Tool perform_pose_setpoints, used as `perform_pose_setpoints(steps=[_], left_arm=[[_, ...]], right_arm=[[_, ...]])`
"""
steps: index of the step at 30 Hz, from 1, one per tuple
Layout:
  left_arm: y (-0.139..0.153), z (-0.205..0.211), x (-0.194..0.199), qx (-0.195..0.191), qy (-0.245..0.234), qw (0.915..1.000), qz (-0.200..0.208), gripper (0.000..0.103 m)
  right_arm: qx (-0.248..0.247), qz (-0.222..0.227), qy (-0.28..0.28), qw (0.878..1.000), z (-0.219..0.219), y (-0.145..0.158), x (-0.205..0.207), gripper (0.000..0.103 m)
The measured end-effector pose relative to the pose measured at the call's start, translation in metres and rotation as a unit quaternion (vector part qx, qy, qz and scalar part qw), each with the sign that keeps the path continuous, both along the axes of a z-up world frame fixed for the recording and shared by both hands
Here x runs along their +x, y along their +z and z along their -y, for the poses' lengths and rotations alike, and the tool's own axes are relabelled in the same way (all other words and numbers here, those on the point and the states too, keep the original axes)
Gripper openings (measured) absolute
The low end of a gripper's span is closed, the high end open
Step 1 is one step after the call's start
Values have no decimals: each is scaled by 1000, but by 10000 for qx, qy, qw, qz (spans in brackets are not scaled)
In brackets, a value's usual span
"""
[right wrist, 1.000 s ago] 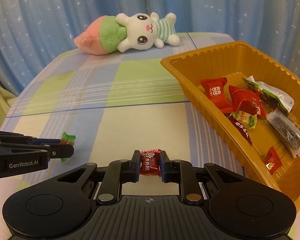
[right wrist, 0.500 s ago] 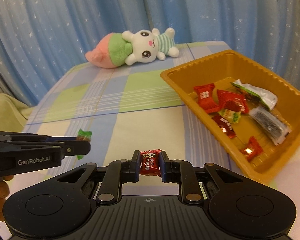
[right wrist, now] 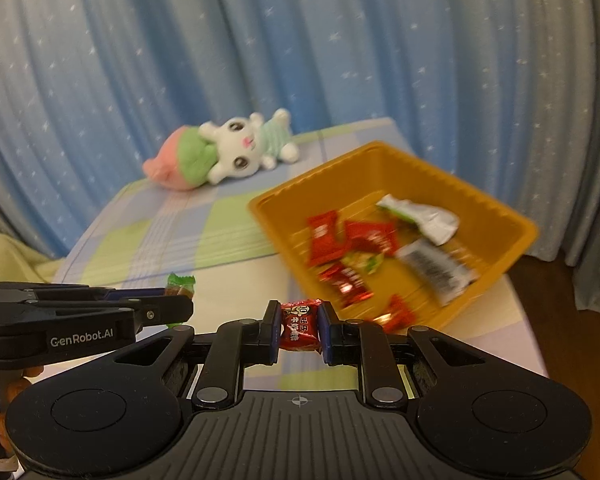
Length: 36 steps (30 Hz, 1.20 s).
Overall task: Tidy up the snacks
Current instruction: 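Carry both held candies over the orange tray and lower them inside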
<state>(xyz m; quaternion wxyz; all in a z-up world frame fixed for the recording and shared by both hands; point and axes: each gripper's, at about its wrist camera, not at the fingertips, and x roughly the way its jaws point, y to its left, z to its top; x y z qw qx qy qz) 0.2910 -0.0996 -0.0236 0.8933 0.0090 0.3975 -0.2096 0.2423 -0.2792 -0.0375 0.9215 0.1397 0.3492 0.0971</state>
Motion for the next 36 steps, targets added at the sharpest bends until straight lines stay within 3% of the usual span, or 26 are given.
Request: perform_pose_setpoints(steps=[16,36], left_arm=[[0,92,29,94,-108,9999,14,18],[-33,138,68,410,124,9984,-376,18]], right_arm=[[212,123,-229,9994,87,5,31,20],[433,-11,39,9991,127,-10,71,20]])
